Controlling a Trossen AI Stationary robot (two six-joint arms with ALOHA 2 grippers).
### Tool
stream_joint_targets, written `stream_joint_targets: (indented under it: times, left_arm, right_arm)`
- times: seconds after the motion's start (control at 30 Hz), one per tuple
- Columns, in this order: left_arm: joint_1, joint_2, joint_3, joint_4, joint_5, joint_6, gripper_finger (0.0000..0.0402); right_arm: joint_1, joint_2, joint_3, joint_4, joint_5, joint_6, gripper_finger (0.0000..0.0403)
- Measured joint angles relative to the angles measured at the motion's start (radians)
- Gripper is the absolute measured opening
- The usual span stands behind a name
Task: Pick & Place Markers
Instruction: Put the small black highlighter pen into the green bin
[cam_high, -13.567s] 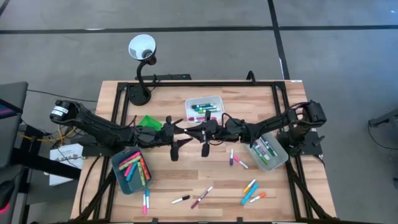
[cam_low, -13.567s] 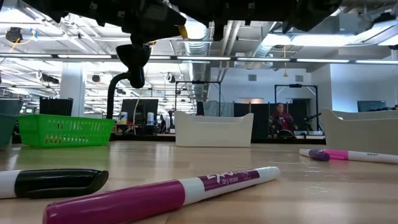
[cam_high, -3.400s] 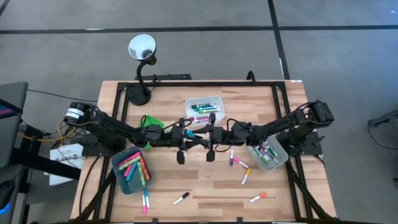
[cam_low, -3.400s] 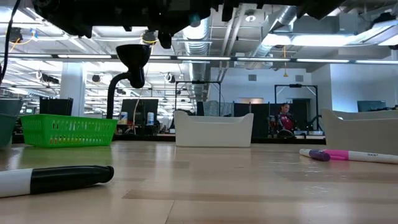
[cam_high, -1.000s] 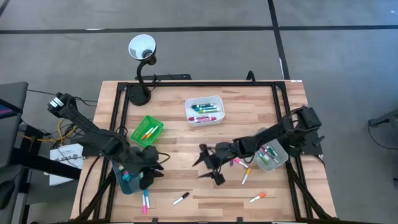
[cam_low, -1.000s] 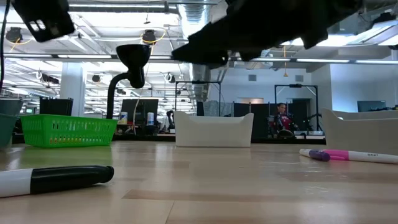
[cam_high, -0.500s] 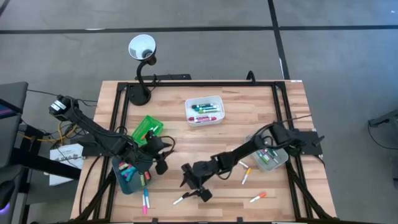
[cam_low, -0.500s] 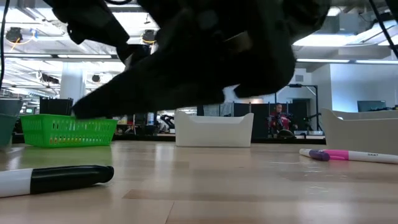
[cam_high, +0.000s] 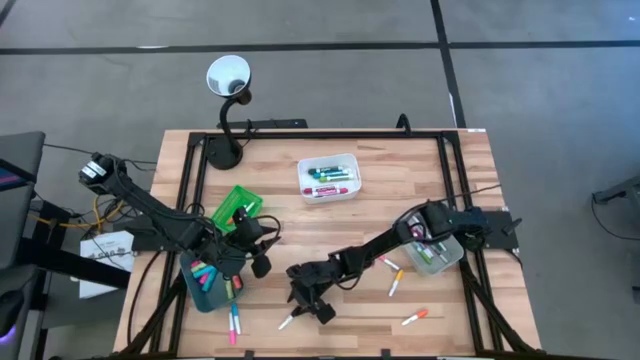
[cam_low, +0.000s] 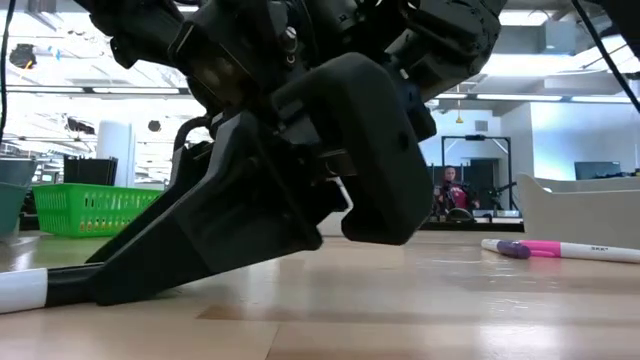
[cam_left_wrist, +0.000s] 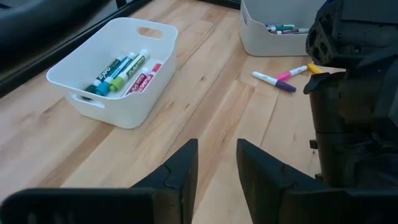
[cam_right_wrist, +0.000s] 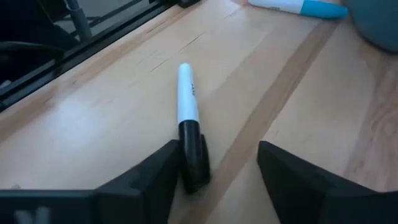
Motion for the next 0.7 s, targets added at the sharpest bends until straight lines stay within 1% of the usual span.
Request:
stream_joint_targets:
  times: [0.1,0.3,0.33,0.4,0.43,0.5,0.6,0.7]
  left_arm:
    - [0.0,0.0,0.0,0.0,0.0,0.0,0.0106]
    - [0.0,0.0,0.0,0.0,0.011,0.0,0.0106]
    - [0.0,0.0,-0.003,0.002,0.011,0.0,0.0106]
    - [0.0,0.0,-0.013,0.002,0.011,0.0,0.0106]
    - [0.0,0.0,-0.02,0.001,0.011,0.0,0.0106]
    - [0.006,0.0,-0.033,0.001,0.012,0.0,0.0106]
    - [0.022,0.0,-0.06,0.004,0.012,0.0,0.0108]
    - [0.045,0.001,-0.089,0.024,0.014,0.0,0.0121]
  right_arm:
    - [-0.008,-0.002,0.0,-0.002,0.001,0.001,0.015]
    - [-0.022,-0.008,-0.001,-0.008,0.012,0.035,0.0033]
    - [-0.024,-0.018,-0.003,-0.024,0.015,0.036,0.002]
    - [-0.029,-0.043,-0.005,-0.071,0.03,0.038,0.0014]
    - [-0.031,-0.065,-0.006,-0.115,0.06,0.039,0.0018]
    - [-0.036,-0.12,-0.009,-0.234,0.167,0.046,0.0028]
    - [-0.046,-0.219,-0.009,-0.432,0.394,0.046,0.0029]
    - [-0.06,-0.295,-0.007,-0.577,0.616,0.07,0.0012]
